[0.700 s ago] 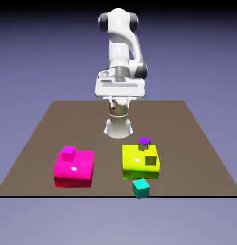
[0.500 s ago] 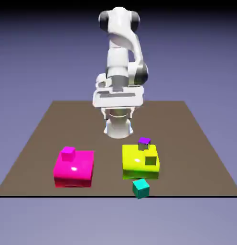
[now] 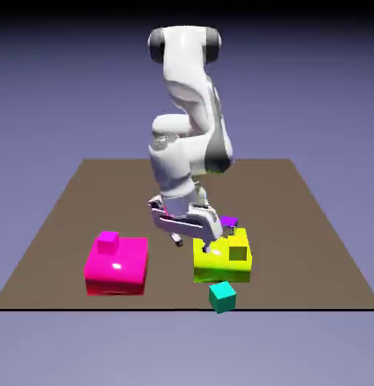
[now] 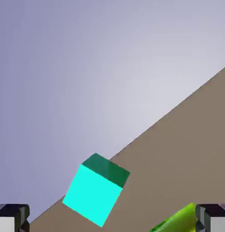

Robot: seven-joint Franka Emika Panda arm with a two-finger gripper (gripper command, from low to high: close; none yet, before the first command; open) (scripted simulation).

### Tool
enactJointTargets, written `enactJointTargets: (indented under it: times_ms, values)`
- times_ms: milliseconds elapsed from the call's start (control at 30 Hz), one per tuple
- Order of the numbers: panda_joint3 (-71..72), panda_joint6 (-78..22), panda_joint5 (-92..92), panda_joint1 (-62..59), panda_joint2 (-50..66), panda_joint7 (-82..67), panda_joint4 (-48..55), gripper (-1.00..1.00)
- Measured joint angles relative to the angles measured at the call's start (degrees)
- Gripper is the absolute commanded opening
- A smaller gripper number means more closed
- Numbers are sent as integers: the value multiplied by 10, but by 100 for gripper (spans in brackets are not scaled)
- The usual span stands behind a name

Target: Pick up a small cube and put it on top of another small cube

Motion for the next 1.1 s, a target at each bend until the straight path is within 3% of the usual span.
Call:
enactJointTargets:
  times_ms: [333, 433, 467, 633, 1100]
  values:
    - [37, -167, 107, -46, 203, 129, 151, 0]
    - [46, -118, 122, -32, 242, 114, 144, 0]
    - [51, -94, 129, -25, 261, 107, 141, -100]
    - [37, -167, 109, -47, 202, 129, 150, -100]
    - [-164, -65, 268, -142, -89, 265, -99, -100]
